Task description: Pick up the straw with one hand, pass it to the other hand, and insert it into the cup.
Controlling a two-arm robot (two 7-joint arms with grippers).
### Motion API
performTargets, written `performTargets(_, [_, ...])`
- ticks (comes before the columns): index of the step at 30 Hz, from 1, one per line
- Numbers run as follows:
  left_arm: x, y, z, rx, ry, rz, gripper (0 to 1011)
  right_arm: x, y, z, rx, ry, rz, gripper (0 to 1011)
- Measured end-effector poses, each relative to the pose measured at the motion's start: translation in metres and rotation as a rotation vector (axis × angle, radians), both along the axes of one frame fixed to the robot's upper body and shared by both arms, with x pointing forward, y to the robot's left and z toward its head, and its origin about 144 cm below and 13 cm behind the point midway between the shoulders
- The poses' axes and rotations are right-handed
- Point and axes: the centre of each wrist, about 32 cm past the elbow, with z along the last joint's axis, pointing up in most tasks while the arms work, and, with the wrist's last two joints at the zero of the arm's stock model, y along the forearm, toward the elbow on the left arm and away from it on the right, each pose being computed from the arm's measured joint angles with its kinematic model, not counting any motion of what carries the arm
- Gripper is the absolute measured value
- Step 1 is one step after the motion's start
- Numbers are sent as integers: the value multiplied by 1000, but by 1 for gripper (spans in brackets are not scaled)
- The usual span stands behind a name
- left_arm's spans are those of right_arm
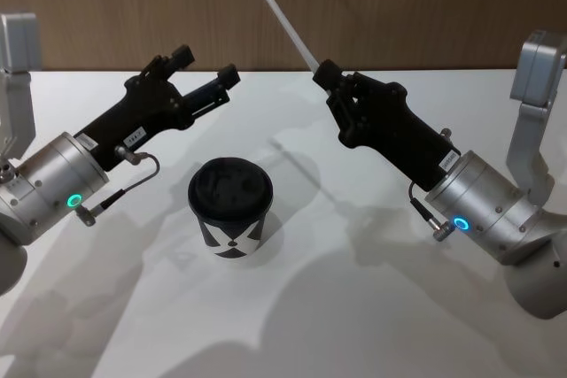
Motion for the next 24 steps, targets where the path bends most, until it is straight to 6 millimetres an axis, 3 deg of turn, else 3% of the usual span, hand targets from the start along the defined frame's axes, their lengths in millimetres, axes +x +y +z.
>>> performTargets(24, [17, -4, -2, -290, 258, -192, 1003, 0, 0, 0, 0, 0, 0, 1])
